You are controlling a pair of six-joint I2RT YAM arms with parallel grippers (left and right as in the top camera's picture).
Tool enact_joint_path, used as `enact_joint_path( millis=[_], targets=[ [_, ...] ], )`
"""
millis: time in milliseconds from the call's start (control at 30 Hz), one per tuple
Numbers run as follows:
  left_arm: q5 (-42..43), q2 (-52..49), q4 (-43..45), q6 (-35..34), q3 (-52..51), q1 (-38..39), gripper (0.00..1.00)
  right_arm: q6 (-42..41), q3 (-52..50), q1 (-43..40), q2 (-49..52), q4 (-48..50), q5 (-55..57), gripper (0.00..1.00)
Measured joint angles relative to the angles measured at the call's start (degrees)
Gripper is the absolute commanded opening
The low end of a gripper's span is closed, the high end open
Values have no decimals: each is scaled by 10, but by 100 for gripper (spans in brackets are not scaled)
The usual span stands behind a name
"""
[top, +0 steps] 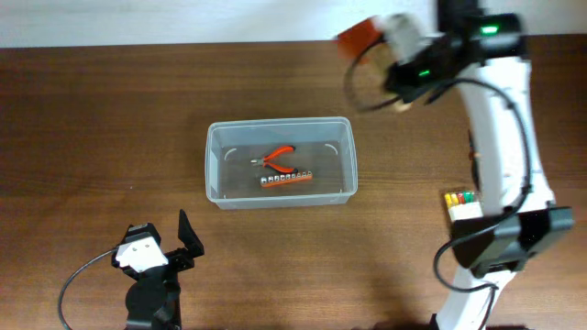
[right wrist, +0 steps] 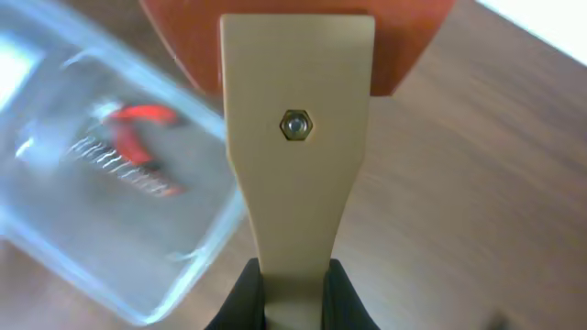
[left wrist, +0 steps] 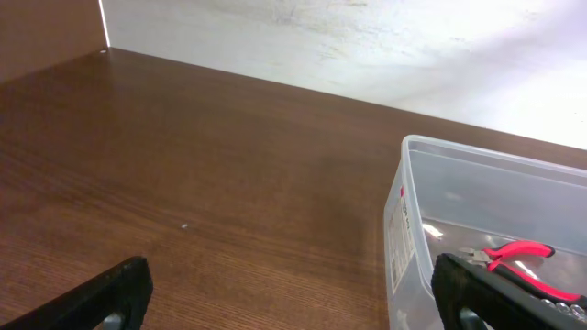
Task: Pack container
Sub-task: 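Carry the scraper into the container and release it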
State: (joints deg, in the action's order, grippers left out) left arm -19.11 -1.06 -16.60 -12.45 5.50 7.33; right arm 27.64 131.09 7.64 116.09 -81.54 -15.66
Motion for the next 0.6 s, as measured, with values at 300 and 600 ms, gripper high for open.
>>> enact_joint_path(
  millis=[300, 600],
  targets=[
    [0, 0, 0, 0, 0, 0, 99, 108, 0, 194, 0, -46, 34, 4],
    [0, 0, 0, 0, 0, 0, 99, 151, 0, 263, 32, -48, 107, 4]
  ],
)
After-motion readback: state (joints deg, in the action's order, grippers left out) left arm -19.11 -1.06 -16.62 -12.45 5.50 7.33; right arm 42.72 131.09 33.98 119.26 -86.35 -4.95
